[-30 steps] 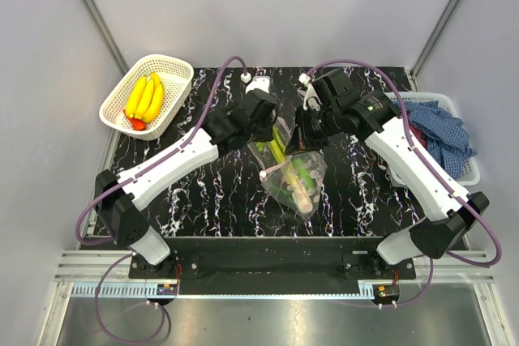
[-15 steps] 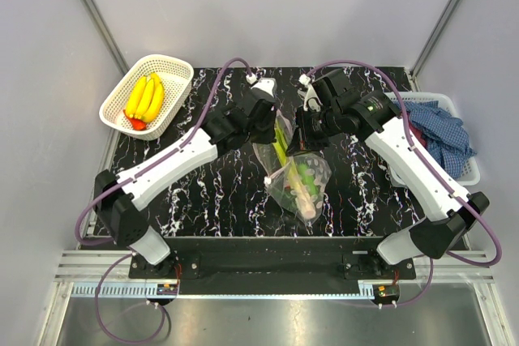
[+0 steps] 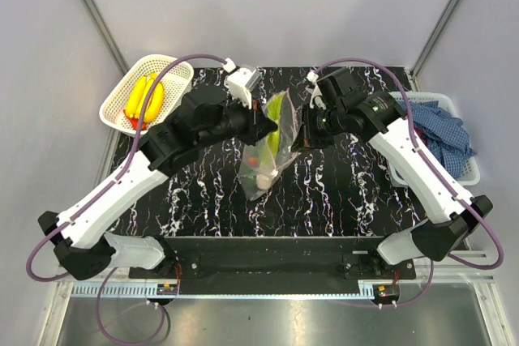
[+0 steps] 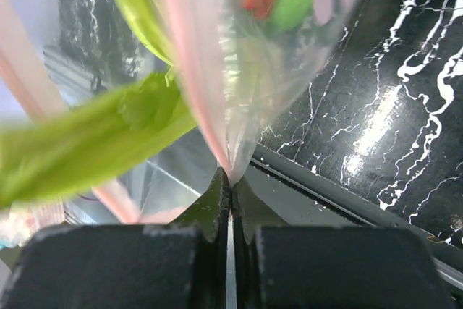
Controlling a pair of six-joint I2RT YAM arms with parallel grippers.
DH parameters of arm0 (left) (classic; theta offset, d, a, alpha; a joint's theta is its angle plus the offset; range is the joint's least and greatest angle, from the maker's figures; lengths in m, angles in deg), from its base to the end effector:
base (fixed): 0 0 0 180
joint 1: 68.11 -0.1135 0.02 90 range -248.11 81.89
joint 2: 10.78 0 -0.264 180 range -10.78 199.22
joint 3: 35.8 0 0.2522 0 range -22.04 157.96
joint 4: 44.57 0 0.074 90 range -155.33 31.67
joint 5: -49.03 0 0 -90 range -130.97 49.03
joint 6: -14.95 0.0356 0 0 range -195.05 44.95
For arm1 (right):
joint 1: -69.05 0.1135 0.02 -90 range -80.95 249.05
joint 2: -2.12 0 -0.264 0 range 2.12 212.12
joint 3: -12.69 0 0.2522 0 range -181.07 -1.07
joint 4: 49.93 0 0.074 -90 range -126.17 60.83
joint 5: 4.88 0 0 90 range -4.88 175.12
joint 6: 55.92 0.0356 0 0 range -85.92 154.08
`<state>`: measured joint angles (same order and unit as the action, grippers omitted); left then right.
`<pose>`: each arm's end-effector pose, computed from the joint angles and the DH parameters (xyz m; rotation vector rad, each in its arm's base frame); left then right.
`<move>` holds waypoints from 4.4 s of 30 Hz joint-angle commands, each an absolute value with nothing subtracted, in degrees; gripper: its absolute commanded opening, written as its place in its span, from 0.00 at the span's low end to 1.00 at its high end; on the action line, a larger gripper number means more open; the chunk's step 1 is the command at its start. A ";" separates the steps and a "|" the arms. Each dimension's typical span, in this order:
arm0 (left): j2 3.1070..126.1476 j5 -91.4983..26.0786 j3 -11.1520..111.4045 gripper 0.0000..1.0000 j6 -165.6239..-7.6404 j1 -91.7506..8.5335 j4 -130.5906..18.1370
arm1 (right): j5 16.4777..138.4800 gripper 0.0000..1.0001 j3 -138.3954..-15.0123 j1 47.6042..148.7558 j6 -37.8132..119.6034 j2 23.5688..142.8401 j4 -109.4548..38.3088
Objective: Open the zip-top bag and remove the fake food
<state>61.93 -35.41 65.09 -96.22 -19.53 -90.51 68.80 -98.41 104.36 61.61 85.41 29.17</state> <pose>0.1748 -0.2033 0.4513 0.5387 1.9122 -0.9075 0.2226 0.1699 0.4089 -0.3066 2.5817 0.7932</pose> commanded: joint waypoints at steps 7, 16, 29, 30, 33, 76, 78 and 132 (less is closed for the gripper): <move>59.27 -18.91 60.31 0.00 -93.16 -15.64 -84.44 | 67.02 0.00 -104.25 101.58 63.17 86.67 26.67; 55.58 -25.13 59.08 0.00 -94.56 -15.37 -79.87 | 68.78 0.00 -101.53 100.43 59.66 87.82 26.50; 63.12 -42.54 79.02 0.00 -88.07 -15.64 -73.71 | 65.70 0.00 -91.86 100.87 60.27 83.25 23.60; 63.57 -42.90 80.16 0.00 -87.63 -15.81 -73.71 | 65.78 0.00 -92.03 100.87 60.36 83.33 23.60; 65.59 -45.36 84.38 0.00 -86.57 -17.13 -73.71 | 67.53 0.00 -92.39 100.87 61.06 83.69 24.12; 106.90 -65.22 98.02 0.00 -64.78 -58.26 -27.49 | 70.53 0.00 -107.33 97.88 50.78 96.51 36.60; 108.74 -66.89 98.45 0.00 -62.15 -58.44 -24.85 | 70.35 0.00 -107.68 97.27 50.43 97.39 37.39; 88.63 -105.23 54.31 0.00 -86.43 -60.98 -50.48 | 60.33 0.00 -103.55 95.86 50.69 96.79 34.23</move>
